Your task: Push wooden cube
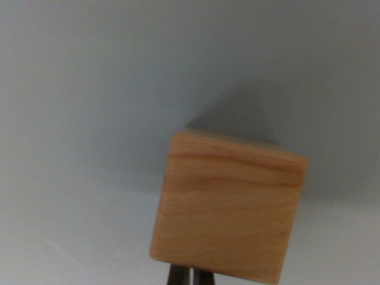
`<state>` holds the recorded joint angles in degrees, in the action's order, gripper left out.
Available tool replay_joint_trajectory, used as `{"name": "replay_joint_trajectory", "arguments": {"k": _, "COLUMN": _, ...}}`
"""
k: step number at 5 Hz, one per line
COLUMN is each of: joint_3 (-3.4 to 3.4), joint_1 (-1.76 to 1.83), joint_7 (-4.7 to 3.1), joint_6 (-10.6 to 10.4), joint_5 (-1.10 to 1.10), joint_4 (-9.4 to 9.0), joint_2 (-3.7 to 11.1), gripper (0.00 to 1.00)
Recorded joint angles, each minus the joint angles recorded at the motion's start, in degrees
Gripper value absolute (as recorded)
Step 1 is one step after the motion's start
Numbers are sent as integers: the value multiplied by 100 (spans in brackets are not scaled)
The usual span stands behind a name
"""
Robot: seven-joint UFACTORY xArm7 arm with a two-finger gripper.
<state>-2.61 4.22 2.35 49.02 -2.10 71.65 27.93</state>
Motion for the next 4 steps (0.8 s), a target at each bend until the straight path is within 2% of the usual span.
{"name": "replay_joint_trajectory", "arguments": {"k": 1, "joint_3": 0, "joint_1": 0, "joint_7": 0, "joint_6": 0, "joint_5": 0, "joint_4": 0, "joint_2": 0, "gripper": 100}}
{"name": "replay_joint_trajectory", "arguments": {"k": 2, "joint_3": 8, "joint_1": -3, "joint_7": -4, "joint_6": 104, "joint_5": 9, "joint_4": 271, "joint_2": 167, "gripper": 100}}
{"name": "replay_joint_trajectory", "arguments": {"k": 3, "joint_3": 8, "joint_1": -3, "joint_7": -4, "joint_6": 104, "joint_5": 9, "joint_4": 271, "joint_2": 167, "gripper": 100}}
{"name": "replay_joint_trajectory", "arguments": {"k": 4, "joint_3": 15, "joint_1": -6, "joint_7": -8, "joint_6": 206, "joint_5": 18, "joint_4": 535, "joint_2": 330, "gripper": 100}}
